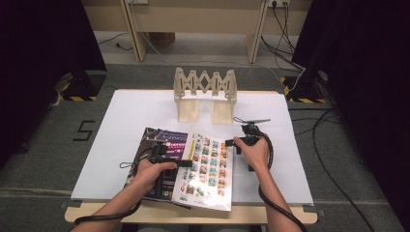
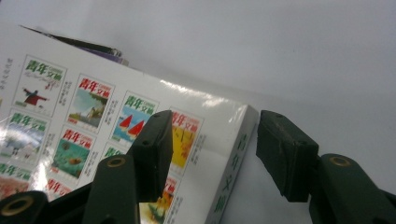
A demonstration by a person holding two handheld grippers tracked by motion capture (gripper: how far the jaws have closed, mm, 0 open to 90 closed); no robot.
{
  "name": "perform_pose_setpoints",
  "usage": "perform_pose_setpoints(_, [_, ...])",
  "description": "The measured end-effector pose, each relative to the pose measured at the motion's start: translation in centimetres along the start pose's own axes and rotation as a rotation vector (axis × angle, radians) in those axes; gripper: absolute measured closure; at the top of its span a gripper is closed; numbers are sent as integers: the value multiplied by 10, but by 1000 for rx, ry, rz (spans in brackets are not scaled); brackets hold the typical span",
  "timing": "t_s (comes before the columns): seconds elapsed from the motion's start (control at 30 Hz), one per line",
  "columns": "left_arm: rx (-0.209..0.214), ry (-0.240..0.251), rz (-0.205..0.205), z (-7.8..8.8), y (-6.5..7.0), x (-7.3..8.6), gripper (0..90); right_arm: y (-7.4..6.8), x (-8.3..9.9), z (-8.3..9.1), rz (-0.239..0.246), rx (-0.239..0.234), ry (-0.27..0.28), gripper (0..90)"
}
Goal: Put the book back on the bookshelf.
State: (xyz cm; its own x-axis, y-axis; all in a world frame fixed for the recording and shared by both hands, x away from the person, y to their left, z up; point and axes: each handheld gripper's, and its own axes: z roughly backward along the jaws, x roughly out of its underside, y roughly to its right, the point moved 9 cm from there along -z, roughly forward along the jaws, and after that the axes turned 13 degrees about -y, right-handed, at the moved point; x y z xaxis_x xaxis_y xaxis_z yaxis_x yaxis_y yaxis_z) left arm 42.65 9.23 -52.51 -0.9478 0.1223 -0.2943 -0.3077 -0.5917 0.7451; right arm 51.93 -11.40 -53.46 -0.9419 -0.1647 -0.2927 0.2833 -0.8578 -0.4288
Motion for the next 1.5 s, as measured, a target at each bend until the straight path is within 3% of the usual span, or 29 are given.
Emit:
perform_pose_setpoints(0.2, [-19, -15, -15, 0, -1, 0, 672, 0, -4, -9, 0, 22, -16, 448])
perform_pose_setpoints(0.33, [-45, -23, -17, -1, -4, 0, 628, 1, -4, -8, -23, -1, -12, 451])
perform_pose_setpoints(0.4, [-71, -21, -49, 0, -3, 0, 621, 2, -5, -8, -33, -13, -8, 452])
perform_pose_setpoints(0.5, [-77, -23, -50, 2, -3, 0, 613, 2, -5, -8, -33, -26, -5, 454])
perform_pose_setpoints(0.57, [-108, -9, -65, 7, -6, -2, 603, 3, -6, -8, -19, -34, 5, 455])
perform_pose_setpoints(0.87, [-121, -8, -67, 9, -11, -3, 612, 3, -10, -10, -5, -30, 14, 452])
perform_pose_setpoints(0.97, [-128, -2, -80, 10, -11, -1, 632, 4, -11, -10, -33, -76, 31, 463])
perform_pose_setpoints(1.1, [-111, -10, -77, 11, -11, 0, 657, 6, -14, -10, -19, -105, 24, 479])
perform_pose_setpoints(1.33, [-103, 12, -79, 12, -10, 1, 699, 6, -16, -13, 6, -73, 47, 533])
perform_pose_setpoints(1.43, [-94, 21, -65, 12, -12, 3, 703, 6, -14, -12, -25, -87, 56, 553])
perform_pose_setpoints(1.5, [-95, 29, -56, 12, -13, 3, 705, 6, -10, -7, -82, -164, 53, 567])
